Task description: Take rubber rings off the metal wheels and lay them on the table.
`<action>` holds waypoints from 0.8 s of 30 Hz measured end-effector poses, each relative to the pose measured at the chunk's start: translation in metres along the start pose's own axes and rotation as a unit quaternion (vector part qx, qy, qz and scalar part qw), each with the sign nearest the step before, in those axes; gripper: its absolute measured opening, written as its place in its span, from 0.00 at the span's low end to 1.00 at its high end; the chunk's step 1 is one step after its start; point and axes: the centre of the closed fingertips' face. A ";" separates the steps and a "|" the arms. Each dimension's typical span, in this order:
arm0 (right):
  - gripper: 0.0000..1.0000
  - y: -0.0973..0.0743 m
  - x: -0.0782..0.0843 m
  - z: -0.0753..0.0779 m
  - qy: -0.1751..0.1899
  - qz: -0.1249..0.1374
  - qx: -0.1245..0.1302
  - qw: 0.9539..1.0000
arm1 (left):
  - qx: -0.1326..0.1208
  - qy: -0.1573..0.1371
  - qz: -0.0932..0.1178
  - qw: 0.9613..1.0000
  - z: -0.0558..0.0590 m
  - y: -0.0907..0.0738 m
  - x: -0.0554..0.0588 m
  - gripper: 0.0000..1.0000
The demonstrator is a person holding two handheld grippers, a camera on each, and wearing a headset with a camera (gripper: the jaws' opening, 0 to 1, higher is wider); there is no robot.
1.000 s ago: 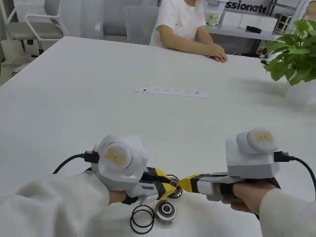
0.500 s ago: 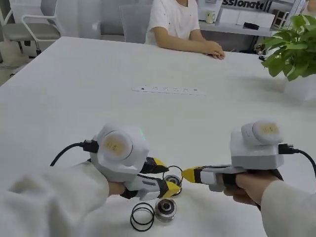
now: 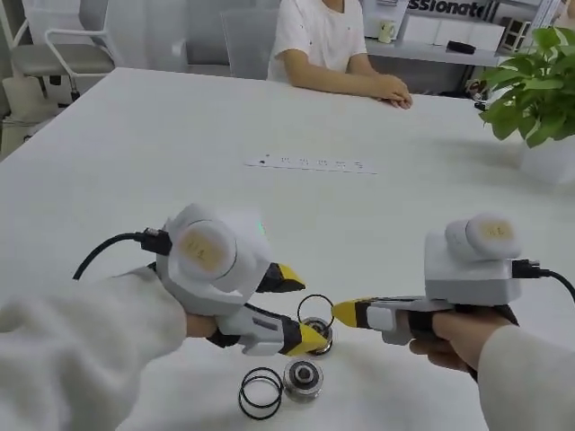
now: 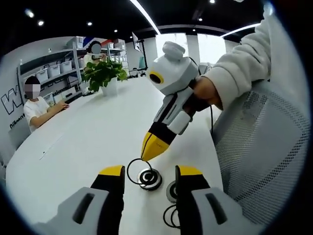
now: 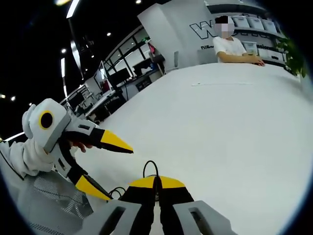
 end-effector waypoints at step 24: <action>0.00 -0.004 -0.014 -0.014 0.025 0.022 -0.030 0.999 | -0.041 -0.038 0.089 0.995 0.003 -0.076 -0.030 0.60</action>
Point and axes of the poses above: the centre of the closed fingertips' face, and the gripper's own axes: y roughly forward along the fingers, z roughly to its right, x roughly out of its underside, and after that the axes turned 10 degrees about x, right-handed
